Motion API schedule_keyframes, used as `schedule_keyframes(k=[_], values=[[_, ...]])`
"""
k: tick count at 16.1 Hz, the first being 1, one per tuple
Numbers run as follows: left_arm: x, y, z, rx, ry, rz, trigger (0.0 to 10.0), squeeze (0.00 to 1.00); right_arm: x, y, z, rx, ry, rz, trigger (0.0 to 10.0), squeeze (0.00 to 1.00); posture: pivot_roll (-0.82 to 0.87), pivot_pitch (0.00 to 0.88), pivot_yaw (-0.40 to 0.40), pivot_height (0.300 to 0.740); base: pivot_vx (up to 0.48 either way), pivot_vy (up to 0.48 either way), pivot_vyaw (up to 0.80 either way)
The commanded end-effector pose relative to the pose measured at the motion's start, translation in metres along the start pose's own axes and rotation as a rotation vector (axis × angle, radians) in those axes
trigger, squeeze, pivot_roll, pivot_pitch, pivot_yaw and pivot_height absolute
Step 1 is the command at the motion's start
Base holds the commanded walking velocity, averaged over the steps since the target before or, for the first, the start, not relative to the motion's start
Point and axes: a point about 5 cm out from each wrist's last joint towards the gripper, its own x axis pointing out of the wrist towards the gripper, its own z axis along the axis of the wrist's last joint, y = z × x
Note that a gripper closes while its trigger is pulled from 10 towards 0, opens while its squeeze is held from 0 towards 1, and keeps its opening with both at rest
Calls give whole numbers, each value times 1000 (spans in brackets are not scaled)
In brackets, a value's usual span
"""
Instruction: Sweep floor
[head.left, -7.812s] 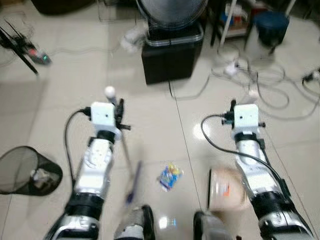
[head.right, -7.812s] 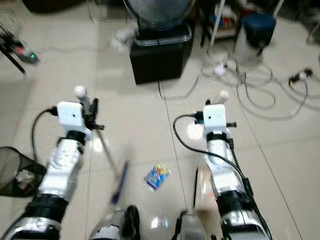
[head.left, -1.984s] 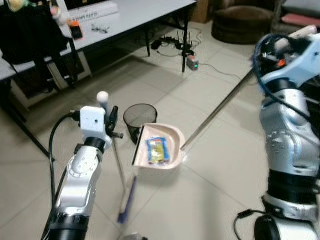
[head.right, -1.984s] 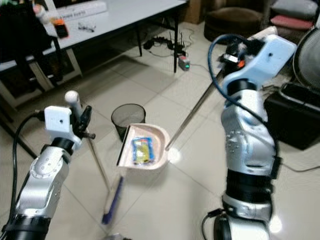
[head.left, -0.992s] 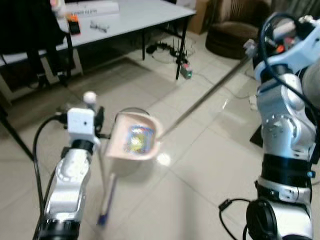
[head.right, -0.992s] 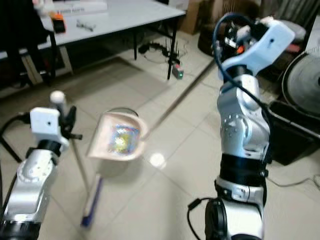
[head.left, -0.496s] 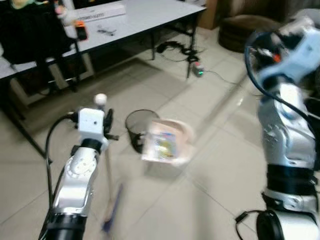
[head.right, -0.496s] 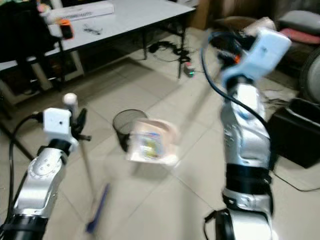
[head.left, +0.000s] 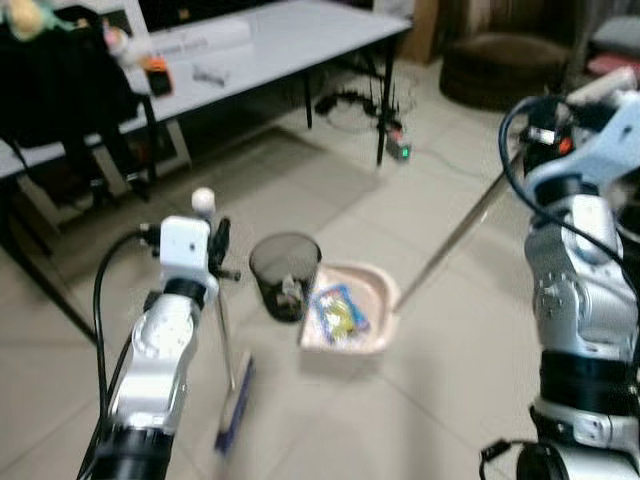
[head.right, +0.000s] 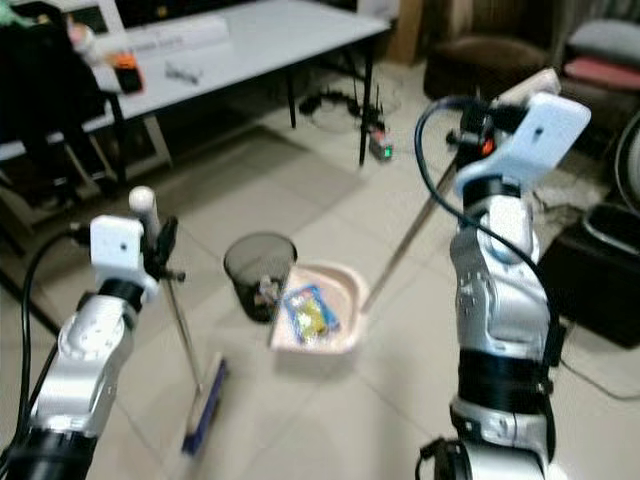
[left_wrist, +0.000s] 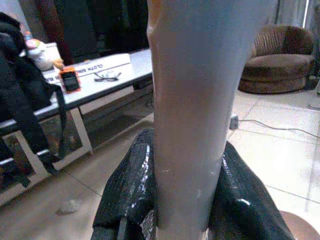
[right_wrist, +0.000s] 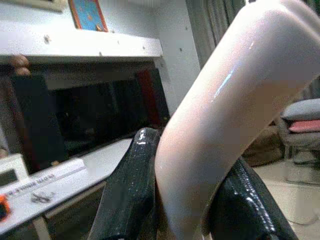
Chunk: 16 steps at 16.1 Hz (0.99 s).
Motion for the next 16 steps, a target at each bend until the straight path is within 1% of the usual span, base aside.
schedule_keyframes(k=[1, 9, 16], values=[[1, 9, 5, 35, -23, 19, 10000, 0, 1, 11, 14, 78, -68, 38, 10000, 0, -88, 0, 54, 740, 412, 0, 0], [0, 9, 2, 35, -20, 22, 10000, 0, 4, 12, 16, 115, -71, 37, 10000, 0, -86, 0, 51, 740, 411, 0, 0], [0, 7, 2, 33, -22, 15, 10000, 0, 5, 9, 18, 111, -77, 25, 10000, 0, -90, 0, 52, 740, 412, 0, 0]])
